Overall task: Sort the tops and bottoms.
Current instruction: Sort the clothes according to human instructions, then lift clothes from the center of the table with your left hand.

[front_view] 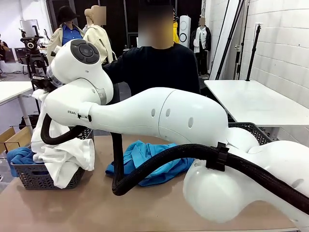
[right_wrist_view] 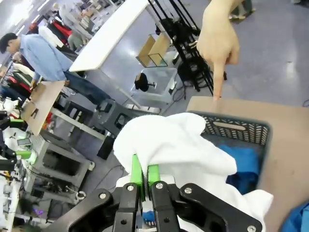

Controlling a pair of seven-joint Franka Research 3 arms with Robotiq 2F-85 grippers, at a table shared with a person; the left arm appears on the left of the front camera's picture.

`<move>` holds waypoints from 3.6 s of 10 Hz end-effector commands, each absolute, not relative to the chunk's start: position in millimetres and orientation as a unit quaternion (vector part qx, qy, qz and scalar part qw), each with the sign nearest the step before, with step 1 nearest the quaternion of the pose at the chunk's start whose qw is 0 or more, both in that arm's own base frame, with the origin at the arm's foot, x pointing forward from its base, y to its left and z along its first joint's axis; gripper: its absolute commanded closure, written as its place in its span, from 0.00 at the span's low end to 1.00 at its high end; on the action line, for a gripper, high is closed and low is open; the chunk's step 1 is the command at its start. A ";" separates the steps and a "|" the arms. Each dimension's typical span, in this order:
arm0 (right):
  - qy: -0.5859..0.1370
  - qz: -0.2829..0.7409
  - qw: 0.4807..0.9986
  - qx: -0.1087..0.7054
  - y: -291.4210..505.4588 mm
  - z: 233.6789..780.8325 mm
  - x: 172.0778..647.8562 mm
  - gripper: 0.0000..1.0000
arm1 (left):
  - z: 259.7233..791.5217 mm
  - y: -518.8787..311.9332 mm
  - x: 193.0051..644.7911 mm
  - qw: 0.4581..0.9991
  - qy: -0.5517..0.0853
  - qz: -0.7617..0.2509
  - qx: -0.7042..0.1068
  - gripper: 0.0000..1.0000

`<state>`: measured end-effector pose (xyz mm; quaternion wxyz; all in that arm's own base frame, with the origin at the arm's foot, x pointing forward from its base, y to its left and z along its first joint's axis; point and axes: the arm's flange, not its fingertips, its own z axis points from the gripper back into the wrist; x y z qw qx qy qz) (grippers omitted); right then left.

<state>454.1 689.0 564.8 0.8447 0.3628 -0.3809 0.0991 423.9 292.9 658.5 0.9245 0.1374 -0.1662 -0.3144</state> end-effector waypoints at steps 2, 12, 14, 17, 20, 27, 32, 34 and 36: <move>-0.330 0.108 0.879 0.327 708.7 527.4 469.3 1.00 | 659.6 294.3 422.0 0.924 -0.163 -0.315 0.141 0.00; -0.148 0.081 0.952 0.254 733.1 388.0 502.0 1.00 | 659.6 294.3 422.0 0.924 -0.163 -0.315 0.141 0.00; -0.163 0.083 0.949 0.257 734.7 396.2 502.8 0.90 | 659.6 294.3 422.0 0.924 -0.163 -0.315 0.141 0.00; -0.177 0.100 0.942 0.268 733.3 423.3 501.0 0.33 | 659.6 294.3 422.0 0.924 -0.163 -0.315 0.141 0.00; -0.214 0.132 0.936 0.245 725.0 459.8 498.0 0.00 | 659.6 294.3 422.0 0.924 -0.163 -0.315 0.141 0.00; -0.255 0.162 0.936 0.180 627.6 583.8 489.9 0.00 | 659.6 294.3 422.0 0.924 -0.163 -0.315 0.141 0.00; -0.327 0.129 0.928 0.122 536.0 683.7 475.1 0.00 | 659.6 294.3 422.0 0.924 -0.163 -0.315 0.141 0.00; -0.277 0.120 0.953 0.008 479.9 706.0 459.6 0.00 | 659.6 294.3 422.0 0.924 -0.163 -0.315 0.141 0.00; -0.304 0.120 0.942 0.078 517.0 721.7 485.9 0.00 | 659.6 294.3 422.0 0.924 -0.163 -0.315 0.141 0.00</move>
